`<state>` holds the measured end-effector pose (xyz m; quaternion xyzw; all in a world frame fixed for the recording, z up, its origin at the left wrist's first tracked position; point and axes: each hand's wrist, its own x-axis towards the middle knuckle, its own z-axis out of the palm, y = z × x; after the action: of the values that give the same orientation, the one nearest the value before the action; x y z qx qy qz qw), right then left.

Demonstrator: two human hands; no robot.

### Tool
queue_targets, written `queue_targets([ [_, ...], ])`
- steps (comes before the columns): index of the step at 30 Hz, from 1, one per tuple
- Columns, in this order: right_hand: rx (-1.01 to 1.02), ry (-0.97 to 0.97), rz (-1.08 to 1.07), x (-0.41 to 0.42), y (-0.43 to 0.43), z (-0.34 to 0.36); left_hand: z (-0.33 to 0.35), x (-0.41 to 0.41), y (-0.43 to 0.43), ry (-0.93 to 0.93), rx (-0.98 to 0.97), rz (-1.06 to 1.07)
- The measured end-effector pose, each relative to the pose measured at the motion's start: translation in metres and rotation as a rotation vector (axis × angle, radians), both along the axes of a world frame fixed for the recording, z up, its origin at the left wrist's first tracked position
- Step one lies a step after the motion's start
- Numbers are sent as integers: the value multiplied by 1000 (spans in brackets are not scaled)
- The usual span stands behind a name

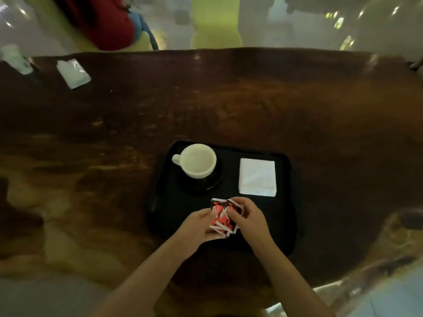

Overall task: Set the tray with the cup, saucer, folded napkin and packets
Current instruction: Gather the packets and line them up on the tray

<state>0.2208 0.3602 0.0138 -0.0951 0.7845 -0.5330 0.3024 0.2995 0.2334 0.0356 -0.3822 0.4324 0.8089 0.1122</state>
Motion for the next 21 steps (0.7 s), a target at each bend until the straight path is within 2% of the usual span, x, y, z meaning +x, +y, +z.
queue_targets([
  [4, 113, -146, -122, 30, -23, -15, -16, 17, -21, -207, -244, -35],
  [7, 133, -202, -233, 44, -37, -22, -28, 19, -31, -195, -404, -82],
  [11, 172, -169, -345, 46, -46, -21, -30, 13, -39, -164, -416, -96],
  [14, 184, -150, -340, 36, -42, -19, -31, 1, -40, -160, -322, -127],
  [21, 251, -127, -293, 13, -32, -31, -50, -16, -33, -255, -468, -177],
])
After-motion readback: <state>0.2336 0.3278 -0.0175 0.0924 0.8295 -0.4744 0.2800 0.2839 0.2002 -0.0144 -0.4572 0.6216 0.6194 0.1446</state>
